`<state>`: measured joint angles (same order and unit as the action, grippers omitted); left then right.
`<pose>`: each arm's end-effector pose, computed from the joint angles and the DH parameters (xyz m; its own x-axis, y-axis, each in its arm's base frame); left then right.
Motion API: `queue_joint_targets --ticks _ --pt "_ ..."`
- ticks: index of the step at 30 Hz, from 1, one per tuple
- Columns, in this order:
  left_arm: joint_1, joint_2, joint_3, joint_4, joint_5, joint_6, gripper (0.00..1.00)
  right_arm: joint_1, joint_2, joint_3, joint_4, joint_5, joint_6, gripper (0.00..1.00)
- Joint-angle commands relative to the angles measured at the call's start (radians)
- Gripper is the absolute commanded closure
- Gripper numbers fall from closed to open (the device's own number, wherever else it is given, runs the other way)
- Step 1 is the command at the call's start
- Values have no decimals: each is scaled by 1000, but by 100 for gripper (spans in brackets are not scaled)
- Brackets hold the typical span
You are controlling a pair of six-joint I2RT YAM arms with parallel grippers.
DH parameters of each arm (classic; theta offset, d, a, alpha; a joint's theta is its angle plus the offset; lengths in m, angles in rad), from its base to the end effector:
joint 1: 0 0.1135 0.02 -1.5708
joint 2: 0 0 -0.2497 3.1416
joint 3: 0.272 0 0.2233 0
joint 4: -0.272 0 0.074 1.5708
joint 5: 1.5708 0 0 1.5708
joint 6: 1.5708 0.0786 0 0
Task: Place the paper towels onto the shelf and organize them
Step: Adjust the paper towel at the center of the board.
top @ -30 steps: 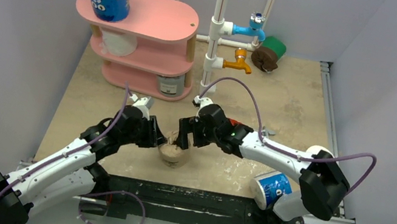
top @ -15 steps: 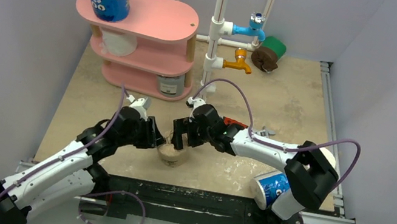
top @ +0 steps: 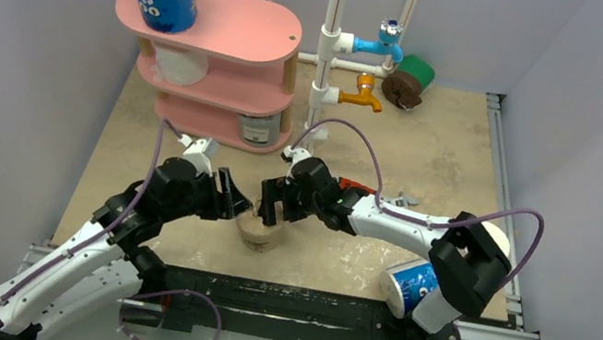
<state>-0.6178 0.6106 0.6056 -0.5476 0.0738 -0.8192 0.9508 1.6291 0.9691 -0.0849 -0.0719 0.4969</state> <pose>0.1275 -0.0977 0.2356 -0.7516 -0.3598 -0.5529 0.1168 0.7524 -0.6483 0.2007 0.2908 0.1750 -0.7479 -0.2292 -0.6230 -0.5528 0.7347 0.3933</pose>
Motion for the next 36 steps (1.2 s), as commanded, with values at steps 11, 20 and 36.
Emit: queue_joint_targets --ticks 11,20,36 --pt "-5 87 -65 77 34 -12 47 3 129 -7 -52 152 -37 11" --pt "-5 102 -77 74 12 -1 48 3 2 96 -147 124 -24 7" --pt "-5 86 -66 63 -6 9 48 0 -115 198 -238 136 -8 4"
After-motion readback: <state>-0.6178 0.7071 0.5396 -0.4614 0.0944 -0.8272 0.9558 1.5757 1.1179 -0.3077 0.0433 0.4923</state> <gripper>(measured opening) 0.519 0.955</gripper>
